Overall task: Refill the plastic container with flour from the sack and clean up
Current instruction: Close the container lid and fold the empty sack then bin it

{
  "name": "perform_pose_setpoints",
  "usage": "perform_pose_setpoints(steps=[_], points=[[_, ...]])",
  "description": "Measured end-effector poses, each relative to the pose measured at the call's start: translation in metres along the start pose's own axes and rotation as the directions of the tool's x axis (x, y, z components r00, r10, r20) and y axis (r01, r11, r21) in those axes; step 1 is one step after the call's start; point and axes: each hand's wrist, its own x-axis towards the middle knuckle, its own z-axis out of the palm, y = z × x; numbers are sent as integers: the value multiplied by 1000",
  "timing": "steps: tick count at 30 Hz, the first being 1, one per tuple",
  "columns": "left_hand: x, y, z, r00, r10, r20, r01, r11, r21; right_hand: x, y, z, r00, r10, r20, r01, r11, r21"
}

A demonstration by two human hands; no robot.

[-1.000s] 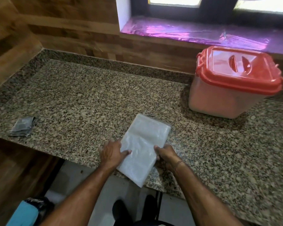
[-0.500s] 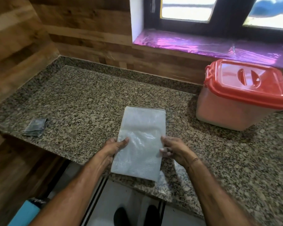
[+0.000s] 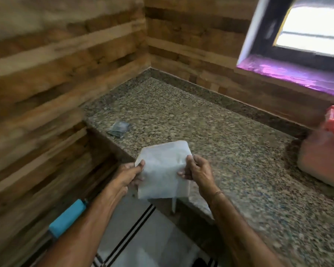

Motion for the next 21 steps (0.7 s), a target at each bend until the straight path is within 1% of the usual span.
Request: perform_pose_setpoints(steps=[4,6,9,10,13,15,17,20,21], points=[[-20,-29,-96,994,-41,-103,21,982,-189,-16,22,100,996,-9,92,12,1000,-26],[-36,-50,-148,984,-40,-176,-7,966,-259,-34,32,152,986,4,166,8,998,-70],[-60,-87,-219,953,-14,-301,-75,956,-282,-59,47,225,963,26,268,5,993,-117],[-68,-97,-239,946,-3,-325,-96,952,-289,-64,51,246,962,40,271,-2,990,-139],[-92,-123,-291,918,10,-395,-146,938,-316,-73,67,306,950,167,265,-120,976,-184],[-103,-138,-318,904,-11,-426,-148,929,-338,-73,78,339,923,244,298,-191,962,-194],[-108,-153,-338,887,-51,-459,-142,915,-376,-74,87,366,886,288,363,-224,952,-209],[-107,-174,-365,845,-148,-513,-144,862,-486,-64,107,401,806,365,466,-281,929,-243],[-107,-178,-374,833,-199,-516,-140,826,-545,-61,112,411,778,378,501,-275,923,-269]])
